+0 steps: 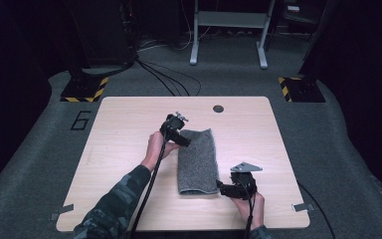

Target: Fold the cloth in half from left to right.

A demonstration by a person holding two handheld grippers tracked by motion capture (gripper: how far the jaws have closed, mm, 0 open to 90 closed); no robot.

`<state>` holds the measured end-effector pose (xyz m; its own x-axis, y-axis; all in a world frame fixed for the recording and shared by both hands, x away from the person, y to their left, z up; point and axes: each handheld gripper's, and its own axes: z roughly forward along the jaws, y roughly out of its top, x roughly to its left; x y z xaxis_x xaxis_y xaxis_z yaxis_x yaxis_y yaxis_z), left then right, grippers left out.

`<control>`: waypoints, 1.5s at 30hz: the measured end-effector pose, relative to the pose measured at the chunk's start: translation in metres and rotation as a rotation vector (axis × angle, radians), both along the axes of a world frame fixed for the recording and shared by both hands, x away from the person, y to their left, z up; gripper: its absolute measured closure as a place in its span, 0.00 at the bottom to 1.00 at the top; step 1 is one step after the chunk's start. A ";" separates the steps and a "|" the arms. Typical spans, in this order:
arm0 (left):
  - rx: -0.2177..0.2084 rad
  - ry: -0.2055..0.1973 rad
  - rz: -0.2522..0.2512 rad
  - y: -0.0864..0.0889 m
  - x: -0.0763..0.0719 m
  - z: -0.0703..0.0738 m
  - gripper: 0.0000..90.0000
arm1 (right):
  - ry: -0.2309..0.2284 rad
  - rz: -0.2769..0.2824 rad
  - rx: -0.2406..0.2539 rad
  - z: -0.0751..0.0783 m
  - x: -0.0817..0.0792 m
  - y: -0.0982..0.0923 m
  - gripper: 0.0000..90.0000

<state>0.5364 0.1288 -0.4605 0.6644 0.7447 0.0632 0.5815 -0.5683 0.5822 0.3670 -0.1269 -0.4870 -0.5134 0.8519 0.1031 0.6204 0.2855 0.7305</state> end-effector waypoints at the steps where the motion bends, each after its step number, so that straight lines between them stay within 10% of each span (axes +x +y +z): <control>1: -0.002 0.004 -0.002 0.003 -0.004 -0.002 0.21 | 0.004 0.008 -0.008 0.000 0.004 0.003 0.27; 12: -0.019 0.020 -0.041 0.012 -0.059 -0.026 0.14 | 0.037 0.053 -0.072 -0.014 0.042 0.025 0.14; 21: 0.015 0.000 -0.113 0.004 -0.114 -0.041 0.12 | 0.032 0.070 -0.118 -0.022 0.036 0.027 0.13; 45: -0.038 -0.016 -0.110 0.018 -0.148 -0.054 0.11 | 0.022 0.113 -0.170 -0.031 0.011 0.036 0.13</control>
